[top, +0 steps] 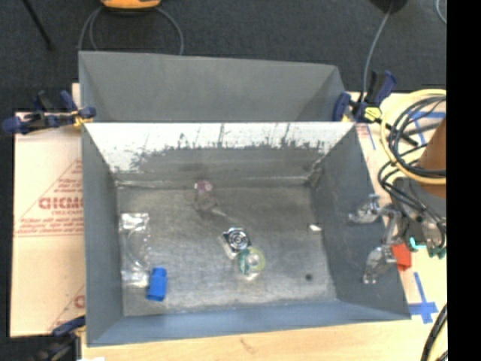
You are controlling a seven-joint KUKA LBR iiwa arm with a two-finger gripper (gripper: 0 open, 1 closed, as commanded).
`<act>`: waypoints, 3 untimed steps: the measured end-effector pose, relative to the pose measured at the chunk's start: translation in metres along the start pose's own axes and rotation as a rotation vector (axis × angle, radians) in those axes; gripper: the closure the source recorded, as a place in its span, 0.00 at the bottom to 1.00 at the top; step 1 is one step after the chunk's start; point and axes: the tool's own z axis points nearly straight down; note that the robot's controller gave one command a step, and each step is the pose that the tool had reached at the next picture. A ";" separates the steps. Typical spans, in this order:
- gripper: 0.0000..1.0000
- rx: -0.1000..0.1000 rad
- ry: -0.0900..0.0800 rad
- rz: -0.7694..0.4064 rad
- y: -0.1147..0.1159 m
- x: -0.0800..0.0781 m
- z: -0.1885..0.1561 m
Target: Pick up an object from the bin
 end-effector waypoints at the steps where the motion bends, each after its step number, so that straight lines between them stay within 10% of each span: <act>1: 0.00 -0.001 -0.003 -0.081 0.032 -0.056 0.116; 3: 0.00 0.003 -0.014 -0.315 0.176 -0.094 0.151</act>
Offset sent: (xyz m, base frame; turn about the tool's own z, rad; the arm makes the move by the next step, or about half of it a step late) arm 0.0551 0.0309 -0.1125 -0.0766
